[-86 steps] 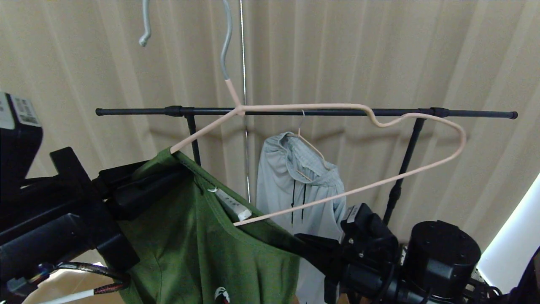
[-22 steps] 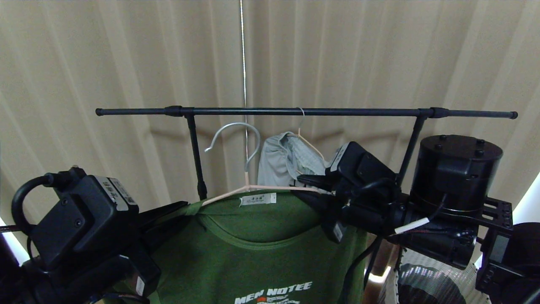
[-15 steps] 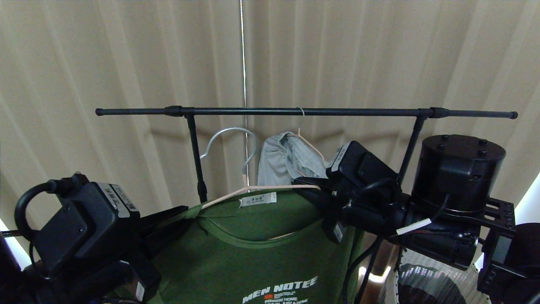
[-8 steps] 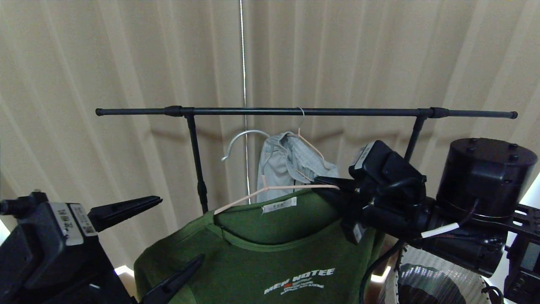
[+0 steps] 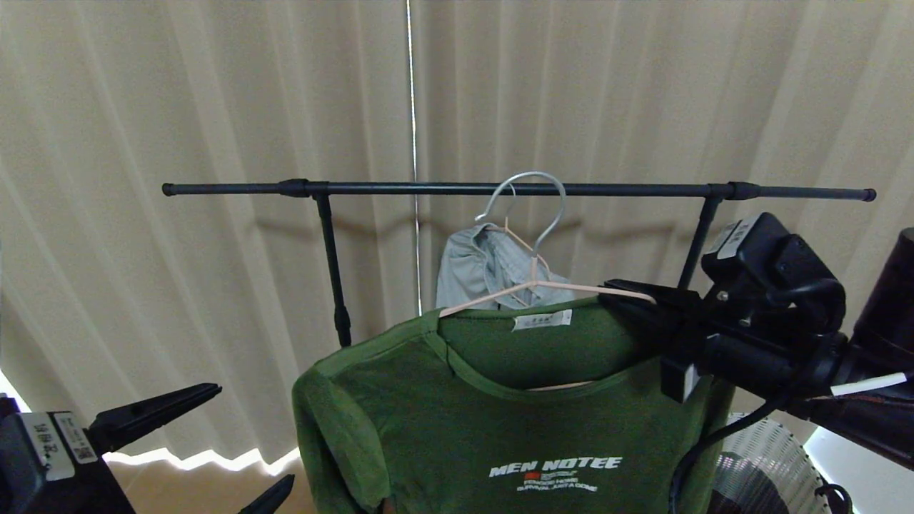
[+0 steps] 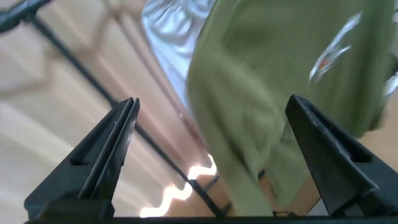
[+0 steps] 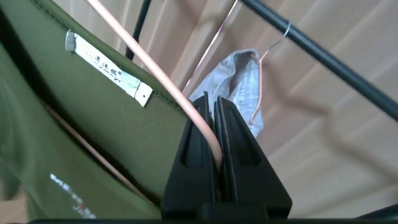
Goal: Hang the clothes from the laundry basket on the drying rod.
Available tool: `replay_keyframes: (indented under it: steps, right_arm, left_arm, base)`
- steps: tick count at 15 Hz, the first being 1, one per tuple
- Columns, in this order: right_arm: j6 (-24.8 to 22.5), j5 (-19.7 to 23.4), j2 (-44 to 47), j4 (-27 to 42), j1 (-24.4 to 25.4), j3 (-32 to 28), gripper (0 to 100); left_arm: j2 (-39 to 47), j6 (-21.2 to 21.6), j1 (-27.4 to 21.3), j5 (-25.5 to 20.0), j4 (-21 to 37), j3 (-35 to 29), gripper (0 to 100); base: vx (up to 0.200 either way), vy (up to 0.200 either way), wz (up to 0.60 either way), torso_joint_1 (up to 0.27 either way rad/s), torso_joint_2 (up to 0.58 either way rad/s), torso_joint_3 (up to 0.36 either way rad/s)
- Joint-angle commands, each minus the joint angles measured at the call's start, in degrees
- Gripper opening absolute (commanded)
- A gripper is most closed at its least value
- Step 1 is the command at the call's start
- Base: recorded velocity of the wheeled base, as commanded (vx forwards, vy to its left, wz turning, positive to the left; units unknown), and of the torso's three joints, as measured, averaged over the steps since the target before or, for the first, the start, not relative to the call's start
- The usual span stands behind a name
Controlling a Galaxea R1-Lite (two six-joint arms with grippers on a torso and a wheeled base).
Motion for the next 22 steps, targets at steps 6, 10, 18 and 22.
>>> replay_keyframes:
  steps: [6,10,18,22]
  right_arm:
    - [0.82,0.54,-6.11,-0.10,1.08,1.61,0]
    - [0.82,0.54,-6.38,-0.10,2.05,1.43,0]
    - [0.74,0.01,-6.29,0.08,-2.26,0.99,0]
    - [0.82,0.01,-6.11,0.08,-3.14,0.99,0]
  left_arm:
    - [5.88,-0.54,0.82,0.01,0.06,0.53,100]
    - [8.78,-0.54,0.82,0.10,-0.21,0.09,100]
    - [8.34,0.43,13.74,0.28,-0.21,0.35,0]
    - [7.28,0.34,14.09,0.19,-0.21,0.53,0]
  base:
    - [0.000,0.000,0.00,0.000,0.00,0.000]
    - [0.000,0.000,0.00,0.000,0.00,0.000]
    - [0.000,0.000,0.00,0.000,0.00,0.000]
    - [0.000,0.000,0.00,0.000,0.00,0.000]
